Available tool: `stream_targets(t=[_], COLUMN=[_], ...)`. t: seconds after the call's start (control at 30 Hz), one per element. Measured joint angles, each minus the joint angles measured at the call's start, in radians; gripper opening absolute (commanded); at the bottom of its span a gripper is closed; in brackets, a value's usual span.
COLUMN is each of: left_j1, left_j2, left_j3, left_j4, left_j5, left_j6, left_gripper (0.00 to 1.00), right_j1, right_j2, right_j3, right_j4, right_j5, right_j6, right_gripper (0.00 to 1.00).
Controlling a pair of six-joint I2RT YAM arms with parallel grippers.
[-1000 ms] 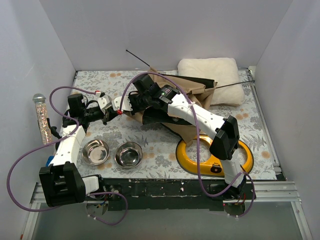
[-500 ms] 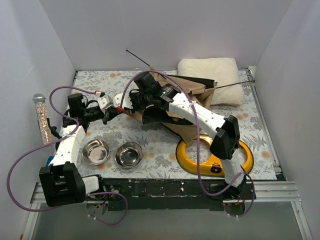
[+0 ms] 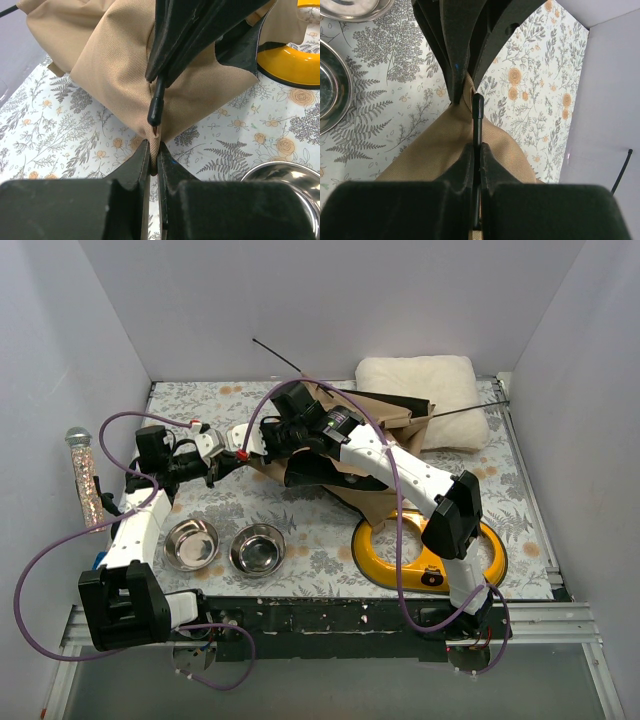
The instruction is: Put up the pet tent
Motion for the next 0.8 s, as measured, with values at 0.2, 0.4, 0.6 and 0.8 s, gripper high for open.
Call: stream_targets(t=[0.2, 0.4, 0.6, 0.8], left_j1=[0.0, 0.0, -0.003, -0.005], left_j2=[0.0, 0.0, 0.0, 0.0], left_j3=[0.008, 0.008, 0.008, 0.008], left_j4=[0.001, 0.001, 0.0, -0.005], left_j5=[0.006, 0.006, 0.006, 0.006], left_j6=[0.001, 0.009, 0.015, 0.016], left_gripper=[0.0, 0.0, 0.0, 0.0], right_j1=[0.0, 0.0, 0.0, 0.002], right_j2=[0.0, 0.0, 0.0, 0.002], right_j3=[0.0, 0.0, 0.0, 0.0], right_j4=[-0.008, -0.012, -0.02, -0.028], right_j5=[0.0, 0.008, 0.011, 0.016], right_j6=[-0.017, -0.021, -0.036, -0.053], right_gripper=[0.01, 0.01, 0.01, 0.01])
